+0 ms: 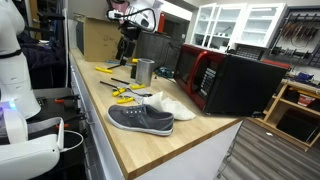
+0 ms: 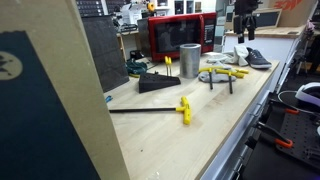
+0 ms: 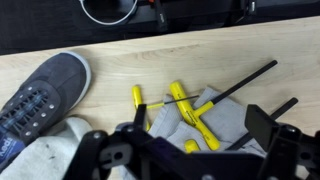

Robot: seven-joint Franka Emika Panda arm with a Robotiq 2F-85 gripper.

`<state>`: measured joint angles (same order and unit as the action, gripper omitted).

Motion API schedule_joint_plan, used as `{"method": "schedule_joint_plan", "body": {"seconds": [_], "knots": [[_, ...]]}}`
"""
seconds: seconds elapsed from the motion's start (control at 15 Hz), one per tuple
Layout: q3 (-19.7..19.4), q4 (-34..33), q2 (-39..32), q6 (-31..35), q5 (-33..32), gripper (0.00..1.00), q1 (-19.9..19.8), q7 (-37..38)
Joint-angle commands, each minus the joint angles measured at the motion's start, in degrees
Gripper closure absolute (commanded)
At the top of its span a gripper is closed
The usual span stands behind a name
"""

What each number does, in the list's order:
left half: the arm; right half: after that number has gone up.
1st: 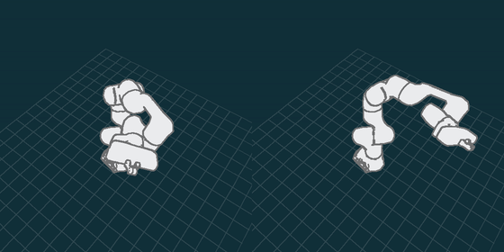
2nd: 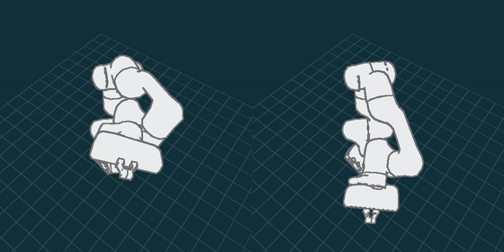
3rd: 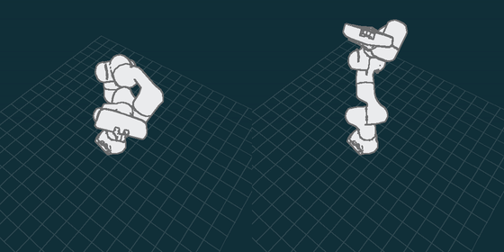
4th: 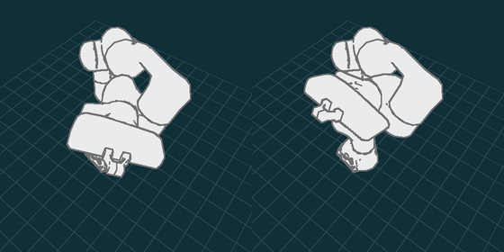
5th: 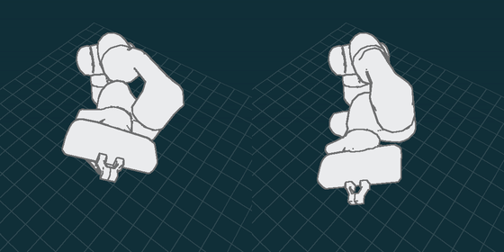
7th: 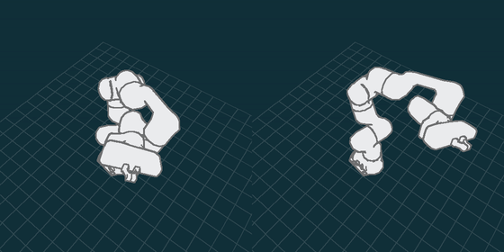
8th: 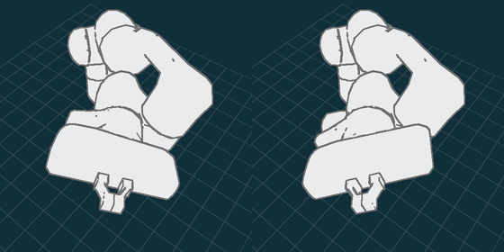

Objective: Move one black and yellow object in the metal tin, then to the black holder

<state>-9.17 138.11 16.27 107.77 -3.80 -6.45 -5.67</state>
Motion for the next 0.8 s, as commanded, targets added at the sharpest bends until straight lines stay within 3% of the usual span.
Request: {"method": "schedule_joint_plan", "body": {"seconds": [0.0,0.13,0.2,0.73], "knots": [[-0.5,-4.1,-5.2,1.3,-3.1,0.00,-1.2,-2.1],[-0.5,-5.8,-8.2,1.2,-4.8,0.00,-1.4,-2.6],[-0.2,-3.1,-4.8,1.2,-3.5,0.00,-1.2,-0.9],[-0.1,-3.5,-5.8,1.2,-3.7,0.00,-1.3,-0.9]]}}
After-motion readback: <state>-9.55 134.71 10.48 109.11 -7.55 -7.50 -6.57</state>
